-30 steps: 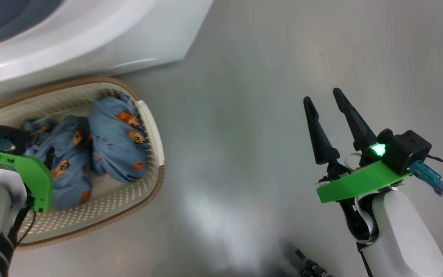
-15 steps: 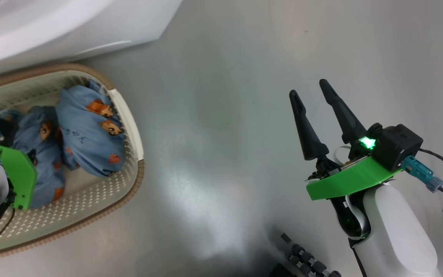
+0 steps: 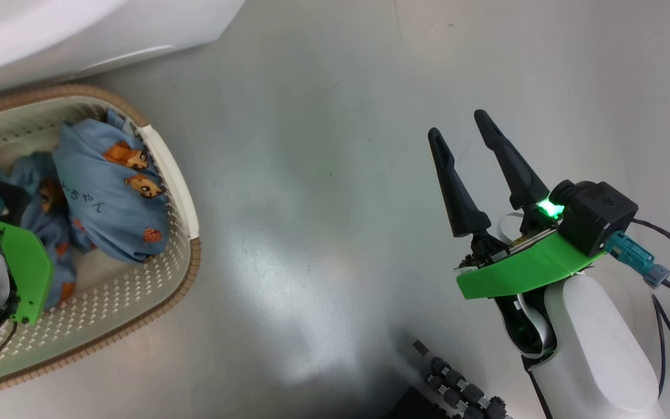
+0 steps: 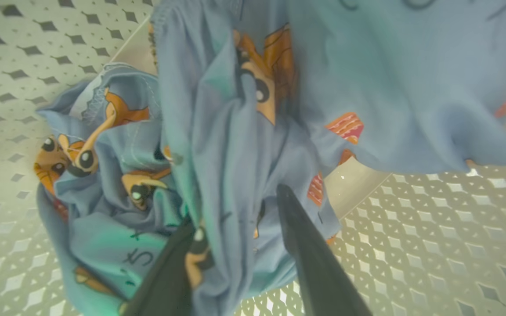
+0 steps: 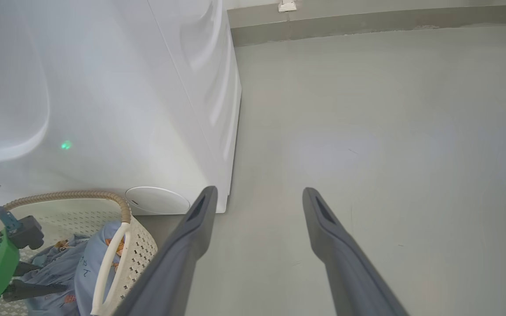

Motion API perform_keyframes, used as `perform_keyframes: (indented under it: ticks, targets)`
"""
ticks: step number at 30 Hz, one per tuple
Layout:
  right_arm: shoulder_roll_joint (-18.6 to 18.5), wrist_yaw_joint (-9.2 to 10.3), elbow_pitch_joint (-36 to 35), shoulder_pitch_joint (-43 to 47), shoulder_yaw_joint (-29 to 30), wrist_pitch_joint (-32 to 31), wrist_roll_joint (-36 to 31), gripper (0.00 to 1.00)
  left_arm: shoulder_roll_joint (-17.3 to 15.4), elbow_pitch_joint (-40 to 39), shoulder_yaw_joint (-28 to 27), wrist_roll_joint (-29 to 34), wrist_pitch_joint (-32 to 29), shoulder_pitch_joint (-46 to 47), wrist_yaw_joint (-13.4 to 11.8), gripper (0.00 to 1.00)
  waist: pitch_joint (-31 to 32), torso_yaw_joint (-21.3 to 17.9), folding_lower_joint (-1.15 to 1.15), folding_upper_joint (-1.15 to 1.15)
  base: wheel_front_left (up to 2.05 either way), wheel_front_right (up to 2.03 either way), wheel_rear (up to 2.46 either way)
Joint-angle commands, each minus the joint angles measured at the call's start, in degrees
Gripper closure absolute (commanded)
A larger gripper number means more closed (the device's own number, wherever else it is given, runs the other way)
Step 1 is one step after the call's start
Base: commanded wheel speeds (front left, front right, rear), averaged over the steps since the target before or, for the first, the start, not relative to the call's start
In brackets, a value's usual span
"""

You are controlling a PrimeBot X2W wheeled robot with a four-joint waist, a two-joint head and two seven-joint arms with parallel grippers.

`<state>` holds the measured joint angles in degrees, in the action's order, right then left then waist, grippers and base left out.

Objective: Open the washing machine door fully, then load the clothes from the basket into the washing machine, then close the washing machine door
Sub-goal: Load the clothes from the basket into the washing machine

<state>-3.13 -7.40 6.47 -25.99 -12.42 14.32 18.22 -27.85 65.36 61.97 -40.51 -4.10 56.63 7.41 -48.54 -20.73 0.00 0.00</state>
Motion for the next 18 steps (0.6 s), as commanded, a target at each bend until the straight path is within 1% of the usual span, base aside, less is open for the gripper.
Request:
perform_keyframes:
  ticks: [1, 7, 12, 18]
  targets:
    - [0.23, -0.09, -1.54, 0.92, -0.74, 0.68, 0.25, 0.0, -1.97, -0.2, -0.44, -1.38, 0.28, 0.36, 0.08, 1.0, 0.28, 0.22, 0.0, 0.0, 0.0, 0.0, 0.0]
    - [0.24, -0.09, -1.44, 0.93, -0.14, 0.68, -0.03, 0.0, -0.61, 0.57, -0.24, -5.11, 2.61, -0.16, 0.08, 1.0, 2.07, 1.4, 0.0, 0.0, 0.0, 0.0, 0.0]
    - [0.24, -0.09, -0.66, 1.22, 0.6, 0.68, -0.57, 0.0, 1.38, 2.29, -2.31, -9.38, 8.05, -1.66, 0.08, 1.0, 5.56, 2.88, 0.0, 0.0, 0.0, 0.0, 0.0]
    - [-0.84, -0.09, 0.59, 3.02, 1.94, 0.68, -0.57, 0.0, 4.74, 3.91, -5.57, -14.64, 14.94, -5.47, 0.08, 1.0, 11.91, 5.34, 0.0, 0.0, 0.0, 0.0, 0.0]
